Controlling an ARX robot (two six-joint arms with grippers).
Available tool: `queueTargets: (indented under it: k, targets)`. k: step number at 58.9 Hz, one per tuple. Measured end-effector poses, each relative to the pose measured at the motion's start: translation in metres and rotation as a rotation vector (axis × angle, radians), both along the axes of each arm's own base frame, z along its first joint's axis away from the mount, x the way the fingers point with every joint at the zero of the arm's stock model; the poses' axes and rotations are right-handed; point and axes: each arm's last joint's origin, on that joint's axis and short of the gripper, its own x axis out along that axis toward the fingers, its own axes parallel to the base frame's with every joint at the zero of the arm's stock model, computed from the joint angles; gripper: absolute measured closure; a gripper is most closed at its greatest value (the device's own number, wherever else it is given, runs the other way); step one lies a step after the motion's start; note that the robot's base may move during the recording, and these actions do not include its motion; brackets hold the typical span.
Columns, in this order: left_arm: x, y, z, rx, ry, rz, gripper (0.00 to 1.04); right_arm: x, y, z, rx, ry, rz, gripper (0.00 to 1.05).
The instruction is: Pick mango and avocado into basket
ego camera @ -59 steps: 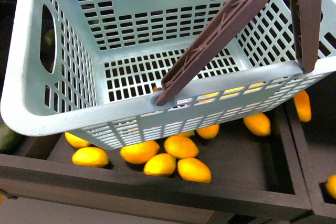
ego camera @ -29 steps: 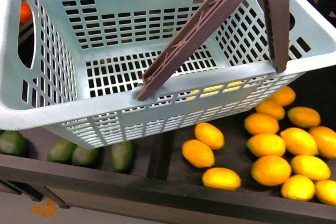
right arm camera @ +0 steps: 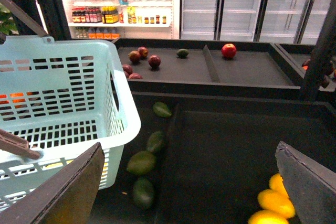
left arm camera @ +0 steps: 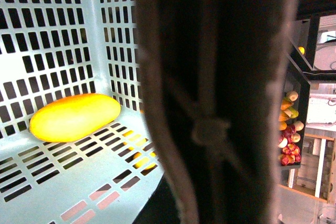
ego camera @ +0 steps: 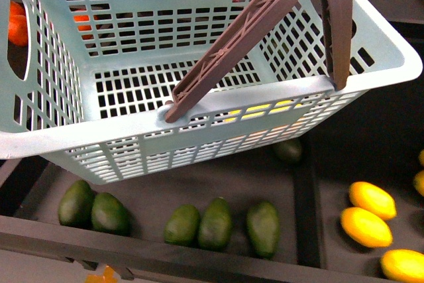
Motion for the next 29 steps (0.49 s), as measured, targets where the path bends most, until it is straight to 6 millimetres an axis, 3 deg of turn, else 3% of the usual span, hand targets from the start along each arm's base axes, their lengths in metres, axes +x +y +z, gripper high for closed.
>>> queueTargets:
  k: [29]
  targets:
    - [0.0000, -0.0004, -0.0003, -0.001, 0.001, -0.002, 1.00, 0.0000, 0.0000, 0.0000, 0.000, 0.000, 0.000, 0.08]
